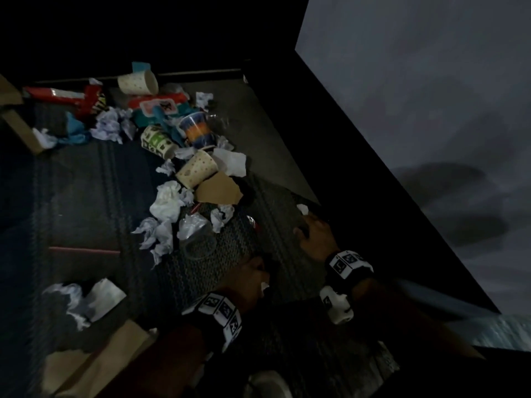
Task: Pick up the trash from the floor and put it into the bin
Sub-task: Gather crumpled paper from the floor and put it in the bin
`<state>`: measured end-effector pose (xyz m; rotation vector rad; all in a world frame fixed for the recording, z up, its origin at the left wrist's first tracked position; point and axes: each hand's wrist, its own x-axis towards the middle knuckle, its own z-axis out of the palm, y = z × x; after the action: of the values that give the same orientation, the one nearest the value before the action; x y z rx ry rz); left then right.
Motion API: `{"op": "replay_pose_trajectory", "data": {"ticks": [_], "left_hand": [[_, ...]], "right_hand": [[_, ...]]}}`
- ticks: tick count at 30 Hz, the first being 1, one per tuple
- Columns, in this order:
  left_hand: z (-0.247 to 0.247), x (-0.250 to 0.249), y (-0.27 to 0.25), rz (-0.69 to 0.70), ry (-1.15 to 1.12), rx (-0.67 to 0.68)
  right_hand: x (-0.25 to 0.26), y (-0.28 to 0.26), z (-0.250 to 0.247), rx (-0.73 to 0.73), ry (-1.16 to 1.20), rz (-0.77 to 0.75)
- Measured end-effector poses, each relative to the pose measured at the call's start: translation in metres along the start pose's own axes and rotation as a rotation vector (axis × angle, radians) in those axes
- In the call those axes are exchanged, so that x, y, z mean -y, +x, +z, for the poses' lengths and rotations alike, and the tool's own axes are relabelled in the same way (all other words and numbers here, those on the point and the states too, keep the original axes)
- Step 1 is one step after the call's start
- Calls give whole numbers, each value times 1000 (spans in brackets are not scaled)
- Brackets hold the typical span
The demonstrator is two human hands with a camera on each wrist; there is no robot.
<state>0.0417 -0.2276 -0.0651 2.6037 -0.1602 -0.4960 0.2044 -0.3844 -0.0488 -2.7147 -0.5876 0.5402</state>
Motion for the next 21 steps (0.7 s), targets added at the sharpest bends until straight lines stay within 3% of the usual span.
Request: {"op": "replay_pose_trajectory", "data": {"ticks": [6,11,16,21], "left_hand": [[-17,28,-24,-73,-373,-128],[-49,63,-56,-135,-634,-355],[-105,89,-102,-102,-538,-649],[-170,125,-160,-345,-509,-927]], "right_hand": [[13,-20,5,-53,159,-217],[52,-29,17,51,434,-186],[128,-15,1,224,587,-367],[247,4,-32,316,681,-581]]}}
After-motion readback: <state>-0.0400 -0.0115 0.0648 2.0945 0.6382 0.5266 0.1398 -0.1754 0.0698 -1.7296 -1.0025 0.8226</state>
